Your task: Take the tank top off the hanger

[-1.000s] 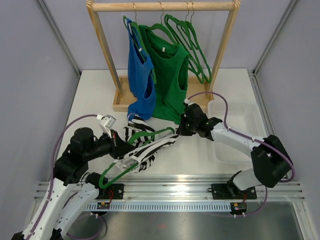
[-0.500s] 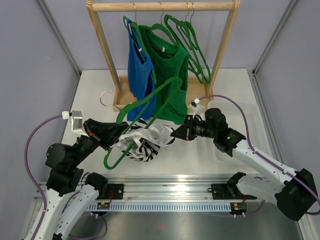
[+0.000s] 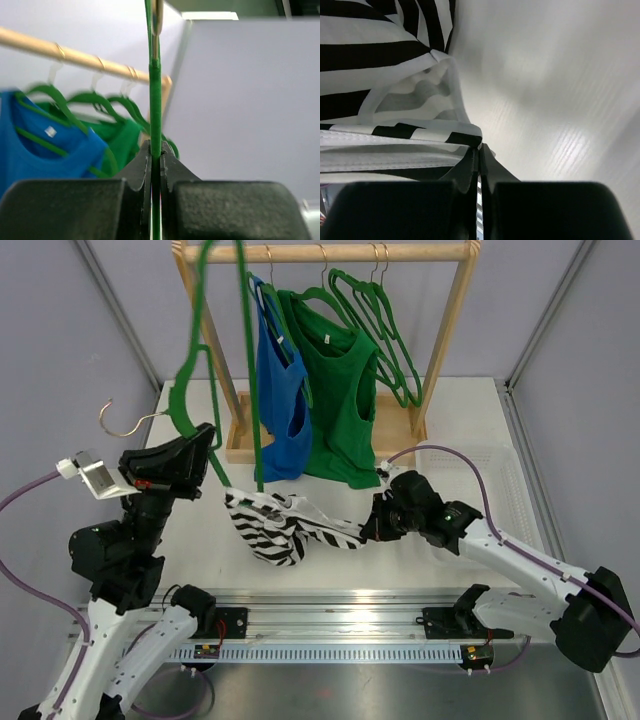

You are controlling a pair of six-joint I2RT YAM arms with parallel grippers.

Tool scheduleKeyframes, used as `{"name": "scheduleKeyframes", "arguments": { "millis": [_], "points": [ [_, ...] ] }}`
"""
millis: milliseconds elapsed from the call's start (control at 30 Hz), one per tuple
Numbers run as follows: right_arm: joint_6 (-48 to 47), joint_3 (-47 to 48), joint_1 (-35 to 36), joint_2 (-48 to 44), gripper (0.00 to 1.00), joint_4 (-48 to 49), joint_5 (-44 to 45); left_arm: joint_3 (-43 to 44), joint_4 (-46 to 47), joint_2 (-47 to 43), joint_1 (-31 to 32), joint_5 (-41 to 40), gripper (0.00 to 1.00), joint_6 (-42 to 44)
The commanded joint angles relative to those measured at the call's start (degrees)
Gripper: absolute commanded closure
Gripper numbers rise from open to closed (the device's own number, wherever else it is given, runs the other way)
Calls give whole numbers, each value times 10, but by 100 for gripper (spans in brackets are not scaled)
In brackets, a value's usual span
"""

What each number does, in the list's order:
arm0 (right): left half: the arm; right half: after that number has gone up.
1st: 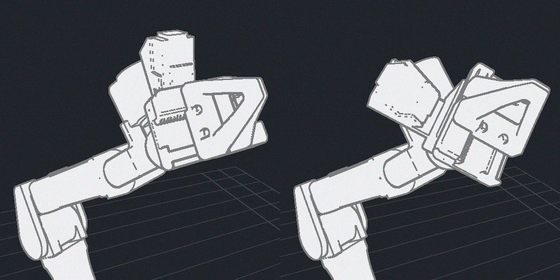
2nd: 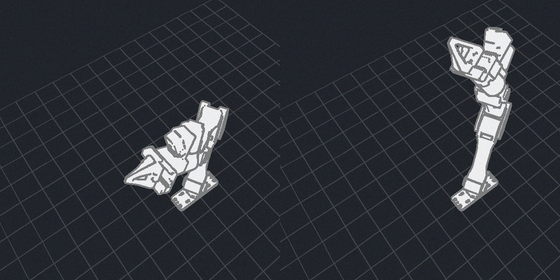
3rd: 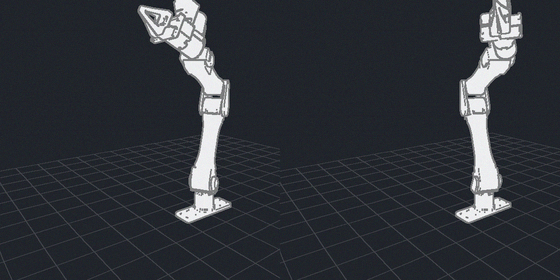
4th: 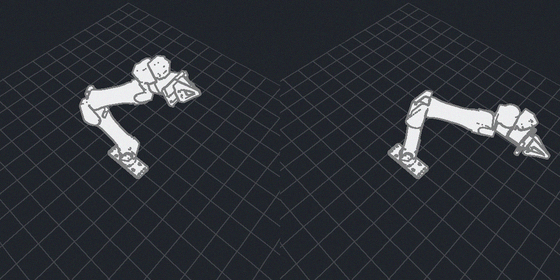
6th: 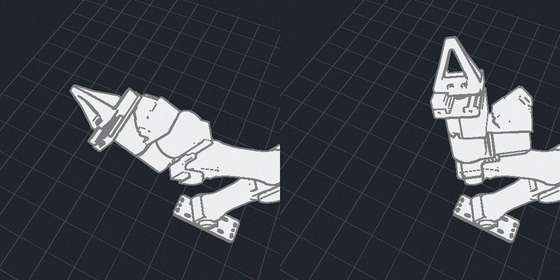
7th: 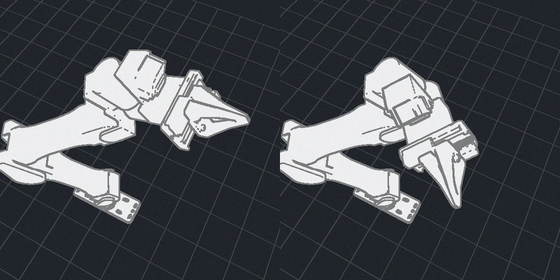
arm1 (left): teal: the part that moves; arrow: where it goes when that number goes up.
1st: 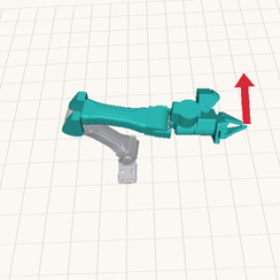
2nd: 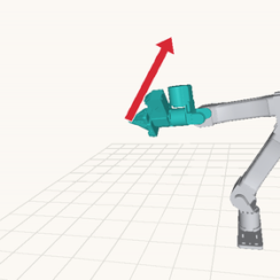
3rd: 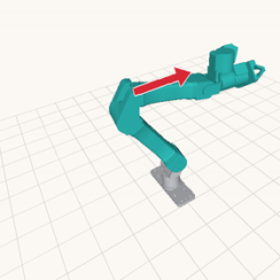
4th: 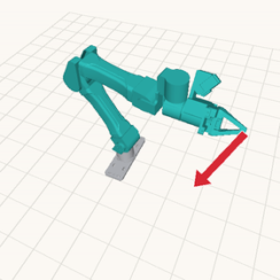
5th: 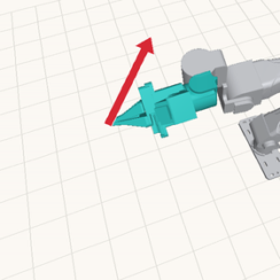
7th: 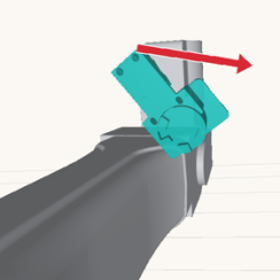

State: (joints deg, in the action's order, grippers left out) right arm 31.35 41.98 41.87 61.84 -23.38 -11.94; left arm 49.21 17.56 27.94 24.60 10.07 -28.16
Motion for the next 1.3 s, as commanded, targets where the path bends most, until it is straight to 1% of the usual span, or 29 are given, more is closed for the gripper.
{"name": "scheduleKeyframes", "arguments": {
  "millis": [0, 33, 133, 200, 233, 267, 300, 333, 367, 400, 433, 467, 533, 667, 700, 733, 800, 833, 867, 900, 933, 967, 1000, 1033, 1067, 1100, 1200, 1233, 1267],
  "points": [
    [-25, -8, 0, 17, 100, -93, 92, 36, 177, 7, -1, -170, 100, 49],
    [-24, -9, 0, 14, 100, -88, 82, 38, 191, 11, -1, -183, 100, 51],
    [-14, -7, 0, -16, 100, -93, 95, 62, 178, 18, -1, -209, 100, 70],
    [-15, -1, 0, -50, 100, -101, 105, 74, 148, 19, -1, -218, 100, 82],
    [-22, 2, 1, -77, 100, -103, 97, 82, 105, 20, -1, -214, 100, 95],
    [-26, 5, 0, -90, 100, -104, 87, 91, 83, 22, -1, -211, 100, 100],
    [-34, 9, 1, -102, 100, -105, 74, 98, 61, 25, -1, -210, 100, 104],
    [-40, 13, 1, -118, 100, -101, 29, 104, 34, 29, -1, -197, 100, 104],
    [-43, 12, 0, -134, 100, -75, -2, 103, 22, 33, -1, -143, 100, 111],
    [-40, 10, 0, -169, 100, -52, -36, 103, 13, 40, -1, -92, 100, 117],
    [-33, 7, 0, -185, 100, -26, -99, 97, 4, 45, -1, -34, 100, 124],
    [-9, 7, 1, -209, 100, 21, -125, 93, 2, 50, -1, 51, 100, 118],
    [1, 17, 1, -219, 100, 45, -181, 78, 4, 60, -1, 86, 100, 94],
    [-23, 66, 1, -212, 100, 13, -232, -9, 60, 47, -1, 124, 100, 78],
    [-25, 67, 1, -214, 100, 13, -240, -20, 69, 44, -1, 146, 100, 77],
    [-24, 66, 1, -216, 100, 19, -257, -28, 77, 41, -1, 150, 100, 74],
    [-30, 70, 1, -223, 100, 10, -249, -42, 67, 33, -1, 109, 100, 69],
    [-37, 73, 1, -226, 100, -6, -208, -46, 54, 27, -1, 91, 100, 70],
    [-51, 85, 1, -226, 100, -48, -180, -46, 38, 13, -1, 66, 100, 69],
    [-59, 92, 0, -223, 100, -73, -150, -33, 15, 5, -1, 8, 100, 69],
    [-66, 101, 1, -220, 100, -99, -104, -23, -39, -2, -1, -16, 100, 69],
    [-79, 116, 0, -219, 100, -138, -91, -9, -71, -16, -1, -48, 100, 73],
    [-81, 122, 1, -219, 100, -151, -84, 17, -102, -19, -1, -61, 100, 76],
    [-81, 127, 1, -220, 100, -166, -82, 32, -169, -23, -1, -73, 100, 75],
    [-82, 136, 1, -228, 100, -169, -82, 43, -202, -25, -1, -95, 100, 76],
    [-82, 141, 1, -232, 100, -171, -82, 50, -229, -31, -1, -98, 100, 74],
    [-96, 175, 0, -227, 100, -206, -41, 74, -358, -39, -1, -164, 100, 62],
    [-103, 195, 0, -219, 100, -228, -12, 91, -385, -38, -1, -177, 100, 56],
    [-106, 206, 1, -199, 100, -240, 2, 104, -414, -33, -1, -210, 100, 51]
  ]
}}
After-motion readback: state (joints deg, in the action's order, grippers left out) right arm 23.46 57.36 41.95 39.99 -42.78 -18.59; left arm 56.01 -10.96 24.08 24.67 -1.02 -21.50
